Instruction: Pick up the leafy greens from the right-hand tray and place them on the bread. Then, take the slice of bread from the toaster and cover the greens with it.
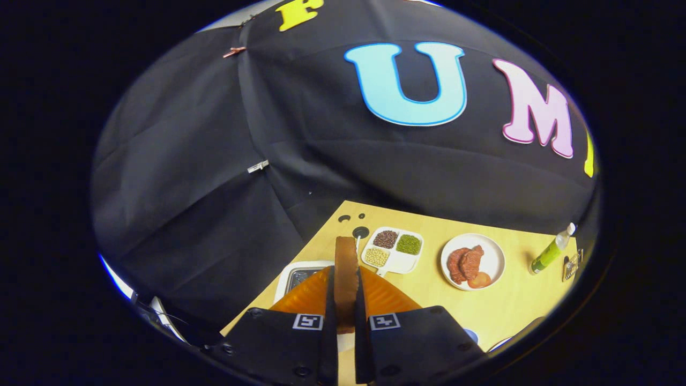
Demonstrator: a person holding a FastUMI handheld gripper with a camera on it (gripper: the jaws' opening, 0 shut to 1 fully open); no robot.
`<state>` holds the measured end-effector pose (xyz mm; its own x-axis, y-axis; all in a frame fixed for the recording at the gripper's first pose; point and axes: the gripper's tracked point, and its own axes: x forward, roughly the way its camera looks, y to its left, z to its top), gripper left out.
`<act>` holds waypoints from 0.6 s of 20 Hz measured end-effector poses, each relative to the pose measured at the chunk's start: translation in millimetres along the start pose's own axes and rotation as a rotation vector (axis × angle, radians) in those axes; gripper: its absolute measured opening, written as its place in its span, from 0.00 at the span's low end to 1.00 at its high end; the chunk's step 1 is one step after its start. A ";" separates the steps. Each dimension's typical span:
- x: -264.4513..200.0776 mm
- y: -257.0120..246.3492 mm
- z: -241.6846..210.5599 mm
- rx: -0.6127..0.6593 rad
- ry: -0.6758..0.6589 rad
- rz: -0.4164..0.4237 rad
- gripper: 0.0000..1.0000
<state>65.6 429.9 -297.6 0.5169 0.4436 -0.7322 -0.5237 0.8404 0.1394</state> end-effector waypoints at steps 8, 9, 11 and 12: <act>-32.2 -93.1 -75.0 0.121 0.081 -0.053 0.16; -31.9 -99.9 -90.9 0.146 0.102 -0.049 0.17; -33.5 -112.4 -120.1 0.195 0.141 -0.042 0.17; -32.3 -118.0 -133.9 0.215 0.158 -0.040 0.16</act>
<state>20.0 274.8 -379.7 0.4135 0.3693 -0.8323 -0.3403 0.9105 0.2349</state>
